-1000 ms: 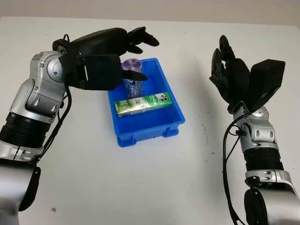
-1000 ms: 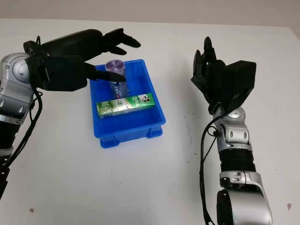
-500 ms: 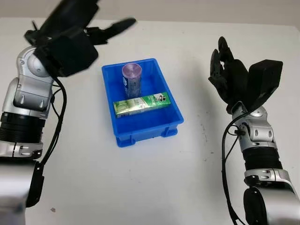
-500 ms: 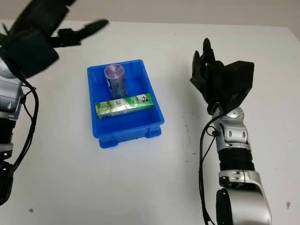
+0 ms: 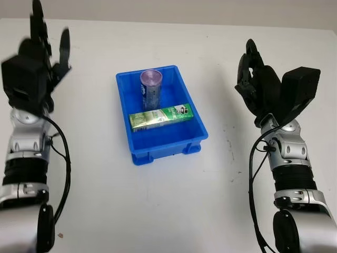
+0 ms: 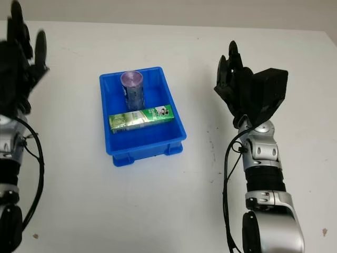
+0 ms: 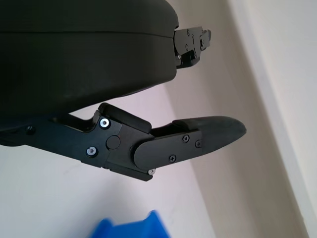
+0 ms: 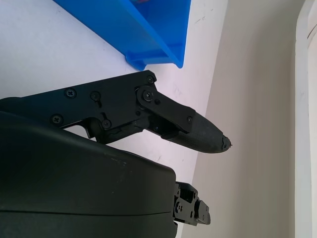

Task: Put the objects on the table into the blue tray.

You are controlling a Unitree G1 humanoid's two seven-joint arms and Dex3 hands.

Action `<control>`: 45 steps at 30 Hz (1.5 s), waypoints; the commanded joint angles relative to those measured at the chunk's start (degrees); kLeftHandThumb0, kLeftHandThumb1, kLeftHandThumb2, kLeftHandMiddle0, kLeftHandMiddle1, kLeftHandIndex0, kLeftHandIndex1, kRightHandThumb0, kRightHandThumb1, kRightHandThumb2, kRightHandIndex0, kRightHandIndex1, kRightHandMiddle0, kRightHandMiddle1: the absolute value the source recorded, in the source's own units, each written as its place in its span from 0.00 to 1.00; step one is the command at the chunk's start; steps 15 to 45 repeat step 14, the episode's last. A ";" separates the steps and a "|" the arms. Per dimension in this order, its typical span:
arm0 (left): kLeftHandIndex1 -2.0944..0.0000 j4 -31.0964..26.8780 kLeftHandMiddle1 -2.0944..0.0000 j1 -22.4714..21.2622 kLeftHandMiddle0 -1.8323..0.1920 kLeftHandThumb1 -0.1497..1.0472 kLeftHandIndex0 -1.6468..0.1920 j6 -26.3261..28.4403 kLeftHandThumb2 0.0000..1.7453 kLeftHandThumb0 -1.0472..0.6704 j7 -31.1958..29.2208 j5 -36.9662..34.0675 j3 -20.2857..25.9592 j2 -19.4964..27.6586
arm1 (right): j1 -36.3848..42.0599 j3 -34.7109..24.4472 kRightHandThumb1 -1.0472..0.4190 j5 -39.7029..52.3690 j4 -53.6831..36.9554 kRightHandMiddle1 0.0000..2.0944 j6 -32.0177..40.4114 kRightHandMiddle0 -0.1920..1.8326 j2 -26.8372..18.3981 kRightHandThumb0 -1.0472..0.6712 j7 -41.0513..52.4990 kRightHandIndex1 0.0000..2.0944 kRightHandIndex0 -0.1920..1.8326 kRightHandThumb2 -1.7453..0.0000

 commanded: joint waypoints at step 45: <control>1.00 4.36 1.00 -0.37 1.00 1.00 1.00 -1.84 0.38 0.15 -1.67 -2.55 -1.23 -5.95 | 1.37 -0.24 0.00 0.97 -4.03 0.00 0.27 0.00 1.14 0.22 0.54 0.00 0.00 0.49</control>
